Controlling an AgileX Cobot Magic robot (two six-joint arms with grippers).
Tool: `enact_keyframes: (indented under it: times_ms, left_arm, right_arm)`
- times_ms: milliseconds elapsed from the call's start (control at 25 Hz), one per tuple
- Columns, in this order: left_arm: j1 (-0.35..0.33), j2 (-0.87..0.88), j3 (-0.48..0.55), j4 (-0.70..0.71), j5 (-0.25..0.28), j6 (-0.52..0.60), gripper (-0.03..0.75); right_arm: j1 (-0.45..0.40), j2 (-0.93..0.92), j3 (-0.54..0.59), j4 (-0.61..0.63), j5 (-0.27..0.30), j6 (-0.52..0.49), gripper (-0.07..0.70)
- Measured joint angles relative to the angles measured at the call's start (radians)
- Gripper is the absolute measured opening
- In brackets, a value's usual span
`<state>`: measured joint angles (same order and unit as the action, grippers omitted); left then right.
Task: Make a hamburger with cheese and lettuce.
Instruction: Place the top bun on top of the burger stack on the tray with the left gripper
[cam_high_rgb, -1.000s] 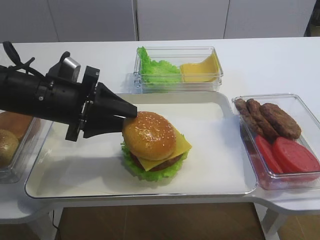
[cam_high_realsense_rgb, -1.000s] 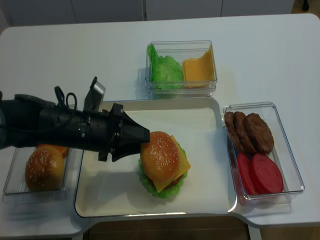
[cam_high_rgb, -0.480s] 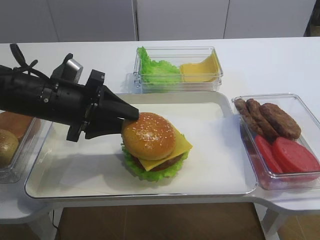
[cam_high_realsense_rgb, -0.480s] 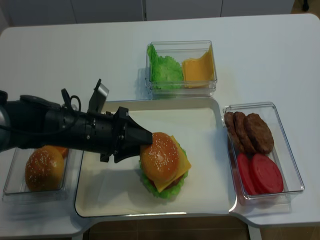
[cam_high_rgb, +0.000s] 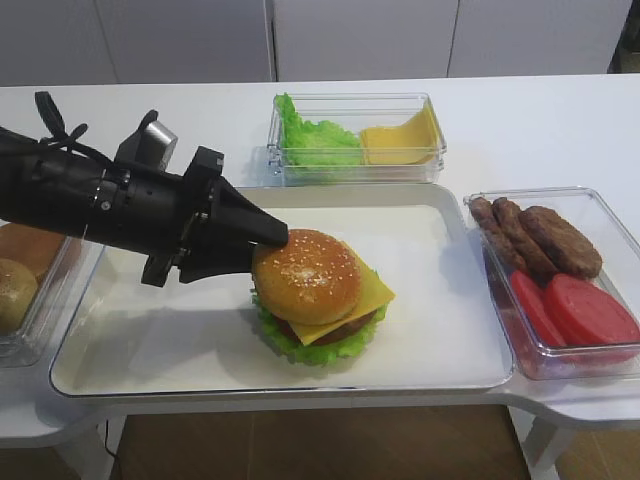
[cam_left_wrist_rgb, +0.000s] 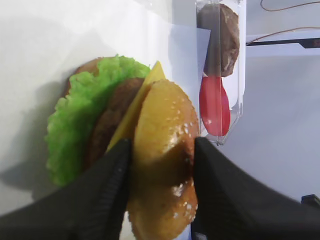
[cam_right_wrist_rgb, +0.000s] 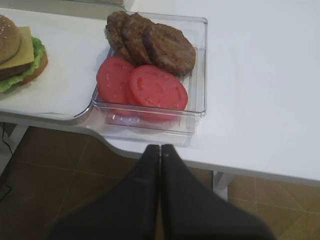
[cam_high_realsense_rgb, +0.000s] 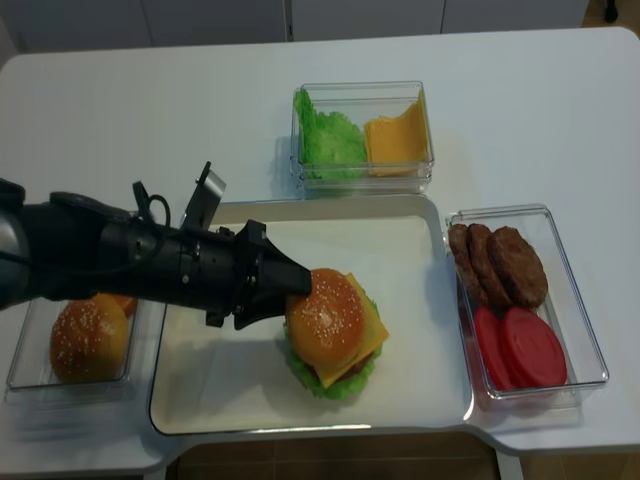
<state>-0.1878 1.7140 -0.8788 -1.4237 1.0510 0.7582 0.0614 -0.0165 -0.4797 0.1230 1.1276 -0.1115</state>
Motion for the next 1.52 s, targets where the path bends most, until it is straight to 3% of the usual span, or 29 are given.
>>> enact_keyframes:
  times_ms: [680, 1120, 1520]
  left_arm:
    - [-0.001, 0.0, 0.0, -0.079, -0.002, 0.015, 0.299]
    - [-0.001, 0.0, 0.0, -0.077, 0.024, 0.034, 0.138]
    - [-0.001, 0.0, 0.0, -0.119, 0.061, 0.076, 0.104]
  right_arm:
    - [0.0, 0.0, 0.0, 0.0, 0.0, 0.0, -0.004]
    - [0.0, 0.0, 0.0, 0.0, 0.0, 0.002, -0.004]
    - [0.0, 0.0, 0.0, 0.0, 0.0, 0.002, -0.003]
